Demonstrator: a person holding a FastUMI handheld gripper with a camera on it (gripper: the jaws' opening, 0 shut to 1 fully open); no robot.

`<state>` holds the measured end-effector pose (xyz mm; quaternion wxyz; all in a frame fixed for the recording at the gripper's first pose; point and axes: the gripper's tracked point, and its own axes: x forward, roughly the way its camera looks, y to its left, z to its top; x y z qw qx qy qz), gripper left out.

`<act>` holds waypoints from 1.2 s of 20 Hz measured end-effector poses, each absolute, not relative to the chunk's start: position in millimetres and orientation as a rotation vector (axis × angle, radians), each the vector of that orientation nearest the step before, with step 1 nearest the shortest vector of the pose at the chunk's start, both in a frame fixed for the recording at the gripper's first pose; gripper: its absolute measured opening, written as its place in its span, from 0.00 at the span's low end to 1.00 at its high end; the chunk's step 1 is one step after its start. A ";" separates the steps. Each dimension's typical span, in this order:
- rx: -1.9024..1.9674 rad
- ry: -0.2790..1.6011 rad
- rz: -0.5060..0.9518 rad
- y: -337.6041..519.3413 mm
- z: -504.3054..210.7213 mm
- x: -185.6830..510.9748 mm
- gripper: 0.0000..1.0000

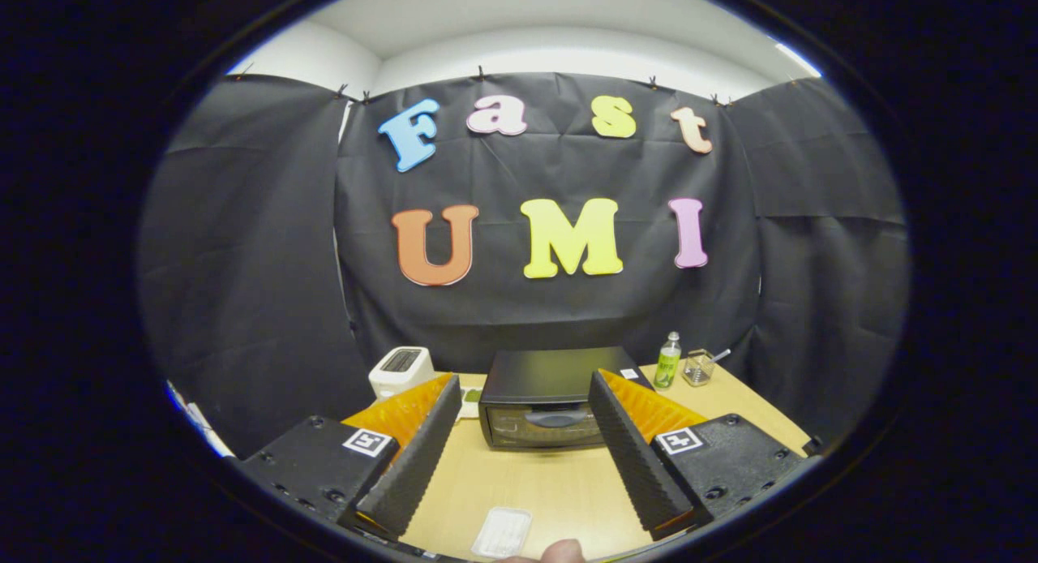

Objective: Open the toaster oven, put the food inside, and close the toaster oven door.

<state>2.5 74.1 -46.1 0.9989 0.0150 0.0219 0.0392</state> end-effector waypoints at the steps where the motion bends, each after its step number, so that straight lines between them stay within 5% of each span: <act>1: 0.020 0.040 0.071 72.1 -47.0 -0.8 1.00; 24: 0.038 0.034 -0.034 40.1 -42.7 -31.2 1.00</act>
